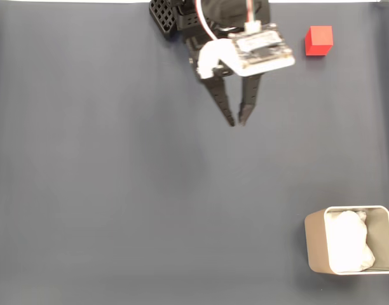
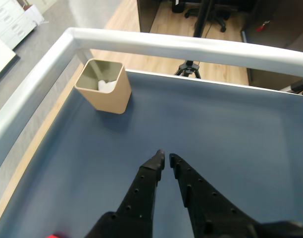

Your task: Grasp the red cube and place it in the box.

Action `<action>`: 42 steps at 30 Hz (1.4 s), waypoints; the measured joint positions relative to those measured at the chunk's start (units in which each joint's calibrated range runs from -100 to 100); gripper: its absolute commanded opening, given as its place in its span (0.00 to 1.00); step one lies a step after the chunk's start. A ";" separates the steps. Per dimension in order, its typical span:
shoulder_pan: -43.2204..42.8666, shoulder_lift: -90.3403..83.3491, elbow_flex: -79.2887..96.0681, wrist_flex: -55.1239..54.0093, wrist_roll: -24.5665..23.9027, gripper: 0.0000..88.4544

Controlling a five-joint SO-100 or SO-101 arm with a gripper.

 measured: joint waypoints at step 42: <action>-36.20 0.87 2.26 9.15 1.90 0.05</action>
